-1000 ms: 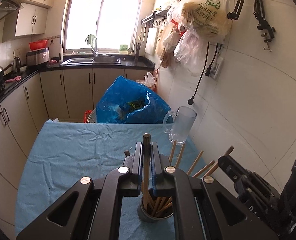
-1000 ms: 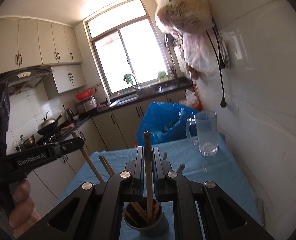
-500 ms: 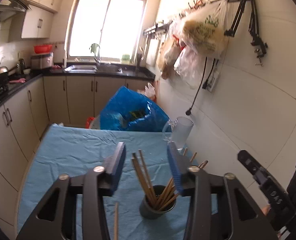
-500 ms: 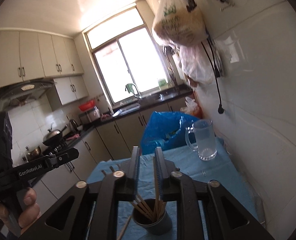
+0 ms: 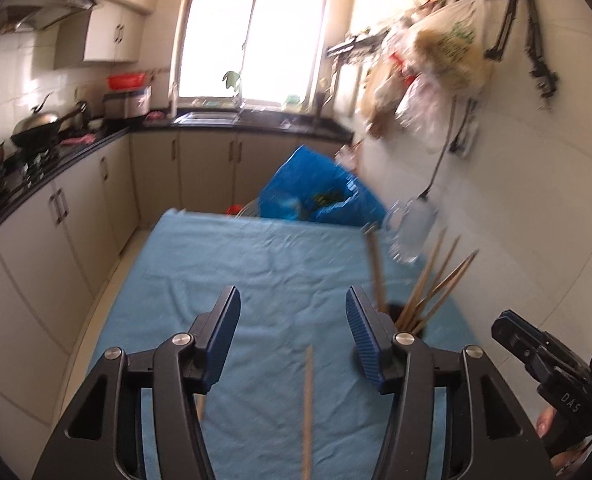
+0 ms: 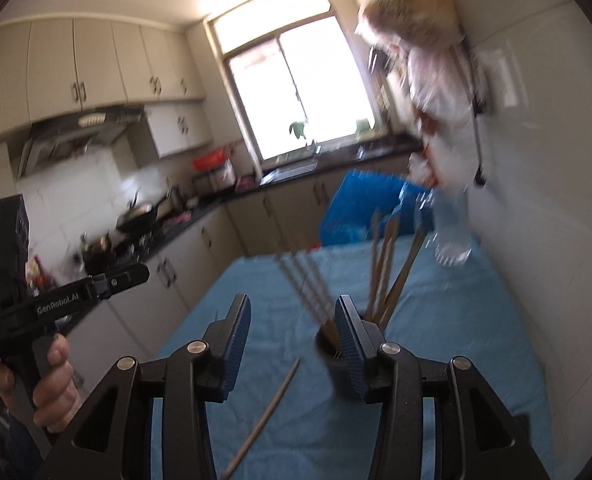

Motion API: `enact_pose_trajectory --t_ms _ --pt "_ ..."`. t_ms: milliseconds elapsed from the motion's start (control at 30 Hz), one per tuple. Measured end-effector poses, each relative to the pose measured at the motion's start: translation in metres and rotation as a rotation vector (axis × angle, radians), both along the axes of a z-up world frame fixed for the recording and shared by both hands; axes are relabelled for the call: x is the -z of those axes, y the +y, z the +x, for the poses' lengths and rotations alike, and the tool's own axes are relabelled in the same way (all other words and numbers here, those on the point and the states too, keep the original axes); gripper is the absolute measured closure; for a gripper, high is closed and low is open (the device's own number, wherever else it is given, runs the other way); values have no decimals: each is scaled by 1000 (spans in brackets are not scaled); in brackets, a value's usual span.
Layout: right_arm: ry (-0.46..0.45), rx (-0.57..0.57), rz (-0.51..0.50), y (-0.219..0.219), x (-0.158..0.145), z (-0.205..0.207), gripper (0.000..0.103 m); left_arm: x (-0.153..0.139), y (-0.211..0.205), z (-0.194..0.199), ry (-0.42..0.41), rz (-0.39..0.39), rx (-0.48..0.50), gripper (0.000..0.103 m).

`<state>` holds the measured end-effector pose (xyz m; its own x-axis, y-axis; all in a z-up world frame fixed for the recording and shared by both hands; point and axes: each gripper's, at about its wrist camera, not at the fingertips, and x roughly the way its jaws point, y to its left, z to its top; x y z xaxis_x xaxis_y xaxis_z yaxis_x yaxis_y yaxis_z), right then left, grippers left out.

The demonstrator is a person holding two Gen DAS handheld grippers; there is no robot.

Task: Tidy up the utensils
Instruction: 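Open both tools and move them back over the last chopsticks on the towel, then grasp a chopstick with the left tool while the right tool grasps the other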

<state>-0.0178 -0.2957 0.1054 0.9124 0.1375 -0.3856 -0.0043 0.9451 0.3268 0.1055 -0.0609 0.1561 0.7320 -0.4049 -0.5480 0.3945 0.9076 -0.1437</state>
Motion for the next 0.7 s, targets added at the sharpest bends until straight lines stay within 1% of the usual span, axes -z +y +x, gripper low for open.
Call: enact_pose_trajectory --t_ms 100,200,267,333,400,467,533,600,700 --pt "73 -34 6 10 17 14 55 25 21 12 78 8 -50 49" --pt "167 -69 15 21 38 31 55 48 37 24 151 27 -92 49" --pt "253 -115 24 33 58 45 55 62 49 31 193 34 -126 50" --pt "327 -148 31 45 79 59 55 76 59 41 246 36 -130 49" --pt "399 -159 29 54 97 74 55 87 65 49 279 43 -141 49" --pt "455 -169 53 59 114 91 55 97 69 57 309 57 -140 49" --pt "497 -160 52 62 122 108 55 105 70 65 335 68 -143 49" --pt "506 -143 52 64 125 121 55 112 70 71 351 80 -151 49" --pt "536 -116 7 70 129 144 55 114 74 75 357 72 -160 49"
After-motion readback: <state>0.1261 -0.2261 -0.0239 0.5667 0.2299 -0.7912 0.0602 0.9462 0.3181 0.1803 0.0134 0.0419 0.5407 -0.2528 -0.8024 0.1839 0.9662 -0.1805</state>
